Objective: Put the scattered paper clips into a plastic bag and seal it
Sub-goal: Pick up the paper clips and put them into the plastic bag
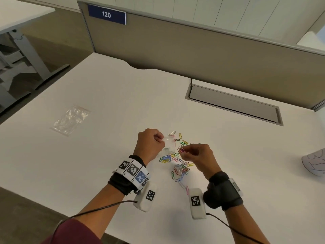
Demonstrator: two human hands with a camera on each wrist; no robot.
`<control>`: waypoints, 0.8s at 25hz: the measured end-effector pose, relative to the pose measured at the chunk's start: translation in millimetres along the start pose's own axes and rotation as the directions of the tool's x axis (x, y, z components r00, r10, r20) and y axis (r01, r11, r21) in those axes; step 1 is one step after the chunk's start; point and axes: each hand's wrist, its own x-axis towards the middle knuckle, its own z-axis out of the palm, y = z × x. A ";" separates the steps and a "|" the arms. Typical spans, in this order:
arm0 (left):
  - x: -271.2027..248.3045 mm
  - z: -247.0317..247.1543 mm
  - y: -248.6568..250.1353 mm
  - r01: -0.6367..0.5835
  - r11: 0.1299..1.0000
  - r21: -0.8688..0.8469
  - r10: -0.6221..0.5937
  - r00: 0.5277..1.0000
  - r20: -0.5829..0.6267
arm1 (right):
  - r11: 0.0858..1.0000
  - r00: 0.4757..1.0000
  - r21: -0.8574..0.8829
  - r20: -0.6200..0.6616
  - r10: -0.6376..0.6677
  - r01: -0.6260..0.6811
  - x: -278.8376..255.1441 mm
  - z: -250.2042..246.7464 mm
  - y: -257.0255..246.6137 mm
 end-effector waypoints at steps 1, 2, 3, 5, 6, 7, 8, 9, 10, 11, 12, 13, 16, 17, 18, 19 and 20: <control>0.9 0.3 0.3 -0.010 1.000 0.007 0.010 1.000 0.016 | 1.000 0.998 -0.012 0.065 0.007 -0.007 0.1 -4.4 -10.0; 0.8 1.0 -0.1 -0.017 1.000 0.009 0.016 1.000 0.025 | 0.998 0.991 -0.059 0.133 0.016 -0.008 1.8 -7.9 -19.4; 1.1 1.6 0.0 -0.021 1.000 0.008 0.021 0.999 0.040 | 0.993 0.981 -0.119 0.192 0.034 -0.011 4.8 -9.7 -27.7; 0.7 0.7 0.3 -0.033 0.999 0.011 0.032 0.997 0.070 | 0.975 0.957 -0.222 0.276 0.085 -0.022 14.3 -5.3 -41.5; 0.9 -0.6 -0.3 -0.041 0.999 0.017 0.040 0.996 0.085 | 0.963 0.951 -0.267 0.291 0.108 -0.028 19.7 -0.1 -46.5; 0.7 -2.1 -0.6 -0.051 0.998 0.022 0.048 0.994 0.095 | 0.951 0.950 -0.307 0.285 0.124 -0.032 24.5 5.2 -51.4; 1.3 -4.9 -1.4 -0.060 0.998 0.026 0.057 0.993 0.104 | 0.942 0.956 -0.332 0.262 0.135 -0.042 29.2 10.8 -55.9; 1.6 -7.6 -2.1 -0.067 0.997 0.027 0.064 0.992 0.110 | 0.939 0.962 -0.339 0.234 0.138 -0.052 31.8 15.0 -59.8; 3.3 -10.7 -3.0 -0.073 0.997 0.023 0.070 0.991 0.114 | 0.944 0.969 -0.324 0.205 0.137 -0.065 33.3 19.5 -63.5; 5.1 -13.9 -4.0 -0.079 0.997 0.017 0.076 0.990 0.118 | 0.954 0.974 -0.289 0.181 0.136 -0.080 33.0 23.6 -66.9; 6.8 -16.9 -4.6 -0.087 0.996 0.013 0.085 0.989 0.119 | 0.965 0.977 -0.245 0.164 0.136 -0.093 31.9 27.8 -69.4; 8.4 -20.5 -5.2 -0.095 0.995 0.012 0.093 0.988 0.123 | 0.973 0.979 -0.205 0.149 0.139 -0.107 30.4 32.3 -71.1; 11.8 -28.3 -7.6 -0.106 0.994 0.007 0.104 0.986 0.128 | 0.975 0.982 -0.190 0.131 0.139 -0.113 23.6 42.3 -74.8; 13.0 -30.7 -8.9 -0.106 0.994 0.005 0.104 0.986 0.128 | 0.971 0.982 -0.217 0.137 0.129 -0.097 21.5 44.5 -76.7; 14.6 -33.3 -10.7 -0.106 0.994 0.003 0.105 0.986 0.132 | 0.968 0.986 -0.243 0.133 0.098 -0.064 19.4 46.2 -79.5; 15.6 -35.6 -12.4 -0.106 0.994 0.001 0.105 0.985 0.133 | 0.967 0.993 -0.254 0.111 0.045 -0.015 16.8 46.3 -82.0; 17.3 -38.5 -14.3 -0.104 0.995 -0.007 0.104 0.985 0.135 | 0.967 0.998 -0.249 0.061 -0.031 0.046 13.4 45.8 -84.0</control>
